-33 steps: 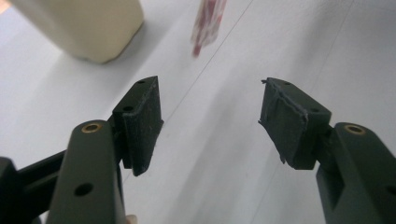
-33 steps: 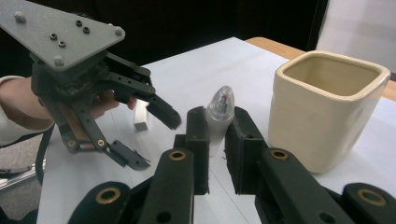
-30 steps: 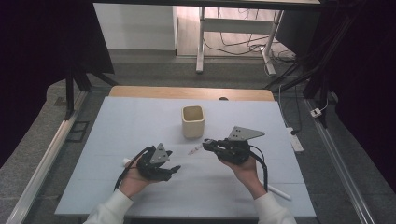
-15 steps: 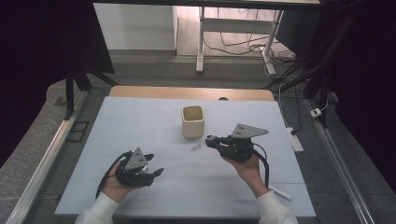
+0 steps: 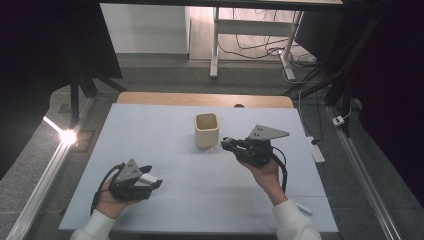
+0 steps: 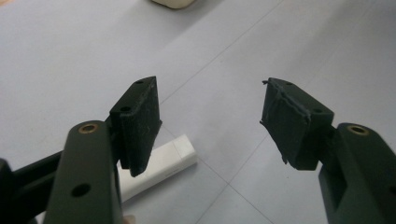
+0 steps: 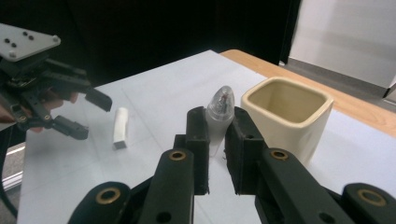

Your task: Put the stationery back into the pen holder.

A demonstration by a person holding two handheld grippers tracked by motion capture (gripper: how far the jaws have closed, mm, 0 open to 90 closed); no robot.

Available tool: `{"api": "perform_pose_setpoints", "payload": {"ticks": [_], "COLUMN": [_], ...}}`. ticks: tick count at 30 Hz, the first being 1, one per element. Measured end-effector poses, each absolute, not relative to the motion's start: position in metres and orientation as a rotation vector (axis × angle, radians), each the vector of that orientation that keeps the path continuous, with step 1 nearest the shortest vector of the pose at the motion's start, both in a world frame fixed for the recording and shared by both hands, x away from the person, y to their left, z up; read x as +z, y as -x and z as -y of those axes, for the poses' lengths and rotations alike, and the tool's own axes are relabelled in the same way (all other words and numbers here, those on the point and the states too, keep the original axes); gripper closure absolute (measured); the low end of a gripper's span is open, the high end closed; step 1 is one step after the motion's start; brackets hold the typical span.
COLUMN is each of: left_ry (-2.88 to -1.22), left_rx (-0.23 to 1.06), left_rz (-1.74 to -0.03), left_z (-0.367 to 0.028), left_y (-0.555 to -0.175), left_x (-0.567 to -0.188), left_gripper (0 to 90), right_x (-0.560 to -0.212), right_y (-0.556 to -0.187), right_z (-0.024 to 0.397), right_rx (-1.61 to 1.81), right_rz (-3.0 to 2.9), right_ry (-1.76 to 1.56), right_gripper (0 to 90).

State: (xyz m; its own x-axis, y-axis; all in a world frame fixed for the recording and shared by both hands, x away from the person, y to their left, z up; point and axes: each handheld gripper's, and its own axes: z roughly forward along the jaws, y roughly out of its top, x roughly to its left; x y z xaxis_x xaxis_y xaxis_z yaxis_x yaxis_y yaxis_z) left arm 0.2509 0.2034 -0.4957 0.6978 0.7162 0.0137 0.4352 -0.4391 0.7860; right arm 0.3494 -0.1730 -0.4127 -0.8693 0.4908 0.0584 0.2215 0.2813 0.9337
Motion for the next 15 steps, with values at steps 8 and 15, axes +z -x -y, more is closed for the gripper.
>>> {"api": "perform_pose_setpoints", "payload": {"ticks": [8,15], "left_ry": [-2.107,-2.115], "left_rx": [0.452,0.447], "left_rz": [-0.876,-0.883], "left_z": [-0.204,-0.205], "left_y": [-0.252,-0.253], "left_x": [-0.498,-0.5], "left_gripper": [35.8,35.8], "right_x": [-0.397,-0.387], "right_y": [-0.364,-0.379], "right_z": [0.171,0.173], "right_rx": [1.604,1.585], "right_rz": [-2.272,-2.256], "right_ry": [-0.693,-0.747], "right_gripper": [79.2,79.2]}}
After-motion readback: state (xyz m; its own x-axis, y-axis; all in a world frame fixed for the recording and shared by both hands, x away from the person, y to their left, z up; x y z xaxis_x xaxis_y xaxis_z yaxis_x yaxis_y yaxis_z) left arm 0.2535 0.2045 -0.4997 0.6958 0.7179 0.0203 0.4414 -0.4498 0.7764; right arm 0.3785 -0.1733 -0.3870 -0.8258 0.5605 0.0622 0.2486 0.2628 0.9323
